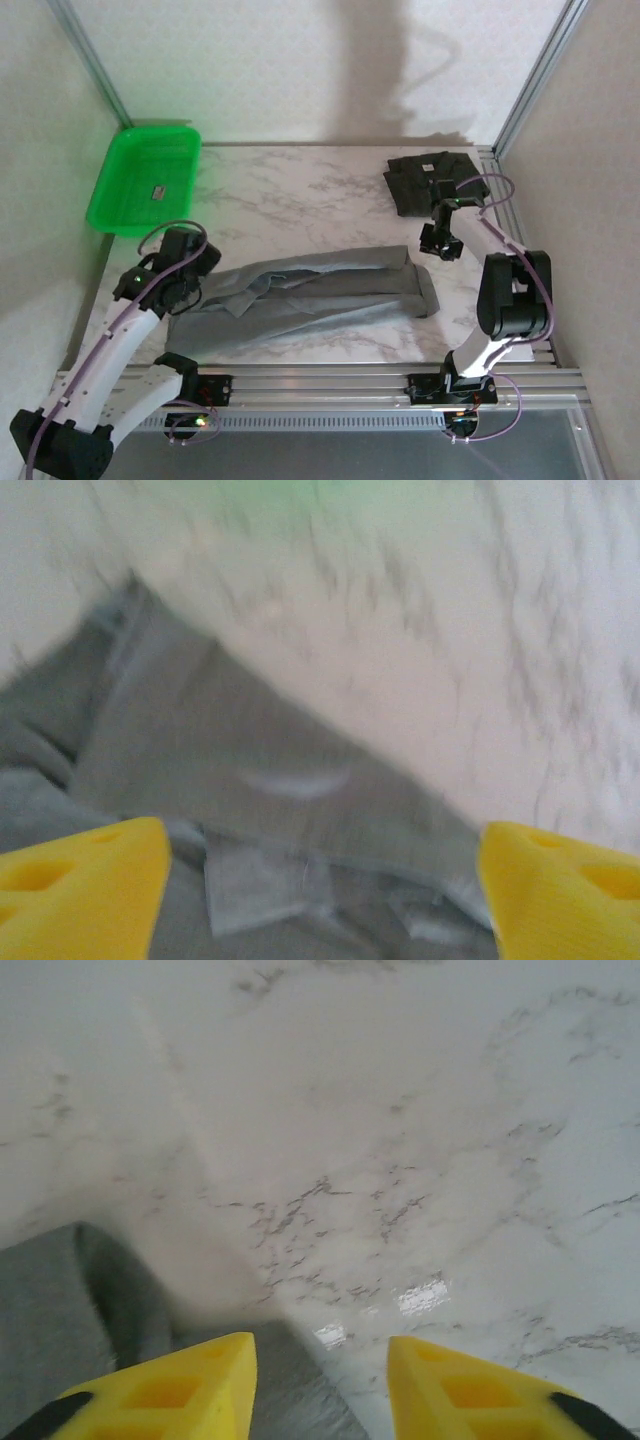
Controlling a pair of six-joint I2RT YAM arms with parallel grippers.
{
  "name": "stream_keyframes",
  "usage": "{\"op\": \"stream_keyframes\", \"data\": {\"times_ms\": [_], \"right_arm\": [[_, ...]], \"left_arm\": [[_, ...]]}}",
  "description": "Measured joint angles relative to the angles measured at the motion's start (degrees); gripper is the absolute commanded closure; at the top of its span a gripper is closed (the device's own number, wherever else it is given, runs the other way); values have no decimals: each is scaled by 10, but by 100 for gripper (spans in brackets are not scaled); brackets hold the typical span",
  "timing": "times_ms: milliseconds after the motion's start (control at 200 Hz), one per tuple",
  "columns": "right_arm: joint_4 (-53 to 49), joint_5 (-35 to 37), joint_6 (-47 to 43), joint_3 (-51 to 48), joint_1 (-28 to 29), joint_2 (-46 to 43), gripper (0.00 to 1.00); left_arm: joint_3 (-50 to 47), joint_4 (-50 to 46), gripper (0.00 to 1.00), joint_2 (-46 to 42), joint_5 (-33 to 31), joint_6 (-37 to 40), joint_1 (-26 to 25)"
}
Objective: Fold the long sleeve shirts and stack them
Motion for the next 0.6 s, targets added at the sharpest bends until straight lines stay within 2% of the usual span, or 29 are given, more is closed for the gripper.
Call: {"op": "stream_keyframes", "data": {"times_ms": [65, 110, 225, 315, 435, 601], "right_arm": [[4, -19, -6, 0, 0, -20, 46], [10, -38, -15, 0, 2, -31, 44], [17, -100, -33, 8, 16, -36, 42], [18, -137, -47, 31, 39, -13, 42], [32, -179, -53, 56, 74, 30, 43], [39, -212, -58, 57, 85, 67, 45]], "left_arm": [[-51, -1, 49, 2, 54, -14, -14], [-84, -8, 53, 13, 88, -21, -27], [-127, -22, 53, 30, 152, -35, -39], [-134, -14, 51, 49, 179, -37, -46], [-138, 10, 50, 82, 183, -41, -48], [-143, 61, 50, 84, 178, -63, -48]]}}
